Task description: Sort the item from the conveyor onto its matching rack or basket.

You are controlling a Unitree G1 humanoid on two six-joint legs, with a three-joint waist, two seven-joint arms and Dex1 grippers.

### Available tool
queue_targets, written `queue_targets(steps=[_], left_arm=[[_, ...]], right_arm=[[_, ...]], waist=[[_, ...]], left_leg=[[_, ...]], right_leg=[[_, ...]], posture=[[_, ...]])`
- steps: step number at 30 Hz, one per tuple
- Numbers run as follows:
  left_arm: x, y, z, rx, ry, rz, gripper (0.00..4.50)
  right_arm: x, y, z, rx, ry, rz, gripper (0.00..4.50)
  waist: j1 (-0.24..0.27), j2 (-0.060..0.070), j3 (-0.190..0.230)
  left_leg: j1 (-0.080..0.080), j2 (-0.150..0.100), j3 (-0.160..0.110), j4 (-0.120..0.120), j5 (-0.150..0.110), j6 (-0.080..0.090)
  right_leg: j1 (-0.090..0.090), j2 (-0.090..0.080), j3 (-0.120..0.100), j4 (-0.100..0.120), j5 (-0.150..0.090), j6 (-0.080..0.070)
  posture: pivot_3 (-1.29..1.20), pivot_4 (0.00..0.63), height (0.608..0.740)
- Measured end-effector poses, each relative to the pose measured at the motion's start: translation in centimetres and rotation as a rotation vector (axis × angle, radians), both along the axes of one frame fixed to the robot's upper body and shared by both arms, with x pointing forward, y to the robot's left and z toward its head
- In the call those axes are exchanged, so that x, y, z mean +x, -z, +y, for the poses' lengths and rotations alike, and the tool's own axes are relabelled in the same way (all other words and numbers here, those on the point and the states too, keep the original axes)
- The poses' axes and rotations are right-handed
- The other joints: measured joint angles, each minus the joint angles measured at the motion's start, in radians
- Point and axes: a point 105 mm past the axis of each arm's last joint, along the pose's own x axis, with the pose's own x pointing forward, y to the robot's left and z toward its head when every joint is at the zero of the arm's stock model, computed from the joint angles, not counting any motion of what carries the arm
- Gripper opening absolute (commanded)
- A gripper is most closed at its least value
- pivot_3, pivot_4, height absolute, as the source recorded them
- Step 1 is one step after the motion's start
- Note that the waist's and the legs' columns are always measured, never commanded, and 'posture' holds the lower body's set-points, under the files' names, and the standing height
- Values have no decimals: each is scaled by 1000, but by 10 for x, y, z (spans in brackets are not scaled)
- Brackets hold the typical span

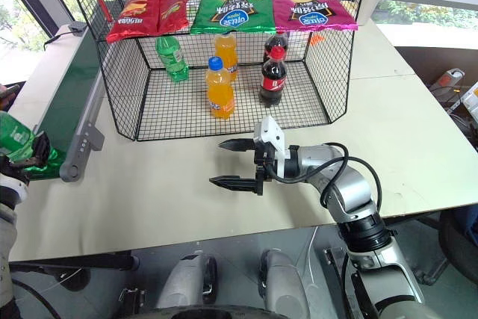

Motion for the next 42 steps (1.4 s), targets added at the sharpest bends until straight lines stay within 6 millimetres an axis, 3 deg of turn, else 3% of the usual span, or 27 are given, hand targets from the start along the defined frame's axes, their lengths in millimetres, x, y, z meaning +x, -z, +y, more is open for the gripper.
queue_targets(steps=[1,2,3,16,21,24,26,30,34,38,42], left_arm=[[0,1,1,0,-6,3,3665],[0,2,2,4,-7,2,3117],[0,2,1,7,-4,3,2943],[-1,1,0,-4,-8,-16,2939],[0,-26,-5,44,21,-51,2939],[2,-55,-22,82,119,-104,2939],[5,-67,-47,81,255,-123,2939],[10,-73,-90,78,476,-106,2939],[18,-75,-116,96,596,-83,2939],[38,-73,-131,78,656,-86,2939],[67,-43,-127,46,624,-1,2939]], right_arm=[[0,0,0,0,2,-1,4500],[1,0,0,-1,7,-2,4500],[1,0,0,-1,11,-3,4500],[3,1,-1,-9,22,-9,4500],[3,1,-2,-6,20,-11,4500],[4,1,-2,-2,21,-13,4500],[7,2,-3,4,33,-9,4500],[15,1,-3,9,77,-24,4500],[30,7,-7,-4,163,-45,4500],[46,14,-12,-28,254,-84,4500],[56,23,-17,-71,311,-108,4500]], waist=[[0,0,0],[0,0,0],[1,0,0],[0,0,0],[1,-2,1],[1,-2,1],[1,-2,1],[0,-2,1],[-1,-1,1],[1,-1,1],[0,-1,1]], left_leg=[[0,0,0,0,0,0],[0,0,0,0,0,0],[0,0,0,0,0,0],[0,0,0,0,0,0],[-1,0,0,0,0,0],[-1,0,0,0,0,0],[-1,0,-1,0,0,0],[-1,0,0,0,0,0],[0,0,0,0,0,0],[0,-1,1,0,0,0],[-1,-1,1,0,0,0]], right_leg=[[0,0,0,0,0,0],[0,0,0,0,0,0],[0,0,0,0,0,0],[0,0,0,0,0,0],[0,0,0,0,0,0],[0,0,0,0,0,0],[0,-1,0,0,0,0],[0,0,0,0,1,1],[0,1,0,1,1,2],[0,1,0,0,2,3],[0,1,0,0,2,3]], posture=[[0,150,740],[0,150,740],[0,150,740],[0,150,740],[0,150,740],[0,150,740],[0,150,740],[0,150,740],[0,150,740],[0,150,740],[0,150,740]])
